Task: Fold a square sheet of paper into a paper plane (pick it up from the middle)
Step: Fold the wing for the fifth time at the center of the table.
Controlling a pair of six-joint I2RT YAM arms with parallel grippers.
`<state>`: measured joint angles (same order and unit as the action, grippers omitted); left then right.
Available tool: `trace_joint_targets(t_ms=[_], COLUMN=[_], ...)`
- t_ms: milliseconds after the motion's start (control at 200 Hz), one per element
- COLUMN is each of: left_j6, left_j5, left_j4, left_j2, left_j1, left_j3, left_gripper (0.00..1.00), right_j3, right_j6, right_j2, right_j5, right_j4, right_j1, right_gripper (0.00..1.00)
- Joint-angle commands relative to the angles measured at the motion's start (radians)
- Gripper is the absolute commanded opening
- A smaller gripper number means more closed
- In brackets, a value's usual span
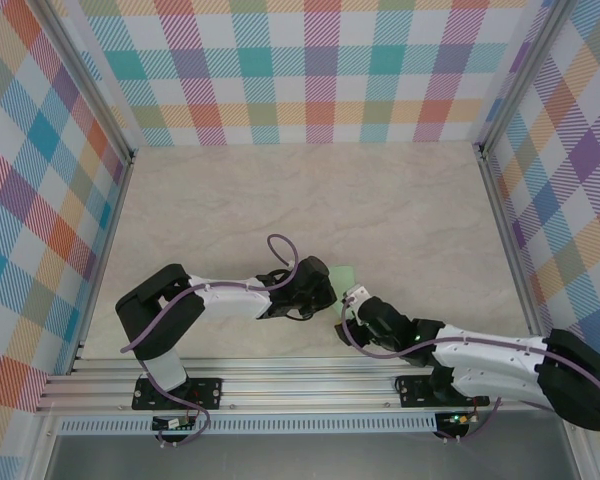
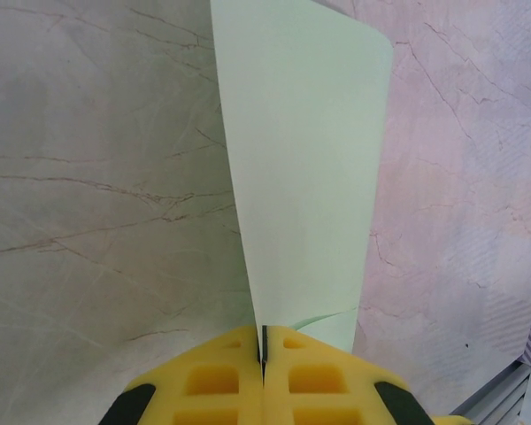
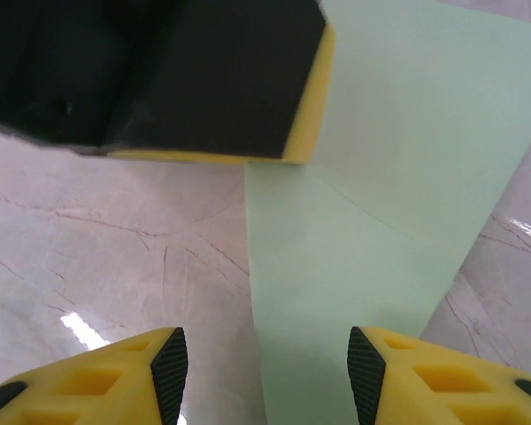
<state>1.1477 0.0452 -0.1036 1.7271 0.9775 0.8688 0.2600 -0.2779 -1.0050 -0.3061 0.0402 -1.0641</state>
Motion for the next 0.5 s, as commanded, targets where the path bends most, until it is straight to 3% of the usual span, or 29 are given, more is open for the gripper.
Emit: trace_joint_targets(t_ms=[0,325,495], left_j6=[-0.022,-0.026,-0.025], left_j5=[0.022,0.027,0.028], left_j4=[0.010,0.015,0.012], left_j2=[0.011,0.006,0.008], left_j1=[-0.014,-0.016,-0.016], left_j3=[0.029,0.026,0.024], left_gripper=[0.00,0.00,0.00], right_j3=[0.026,0.059,0.048], right_j6=[0.068,0.143,0.150], right_j2=[-0.052,-0.186,-0.173], right_j5=[-0.128,-0.242,-0.241], right_j4=[0.070,0.150,0.166], right_j1=[-0.037,-0.083,-0.084], right_gripper=[0.54,0.47,0.36])
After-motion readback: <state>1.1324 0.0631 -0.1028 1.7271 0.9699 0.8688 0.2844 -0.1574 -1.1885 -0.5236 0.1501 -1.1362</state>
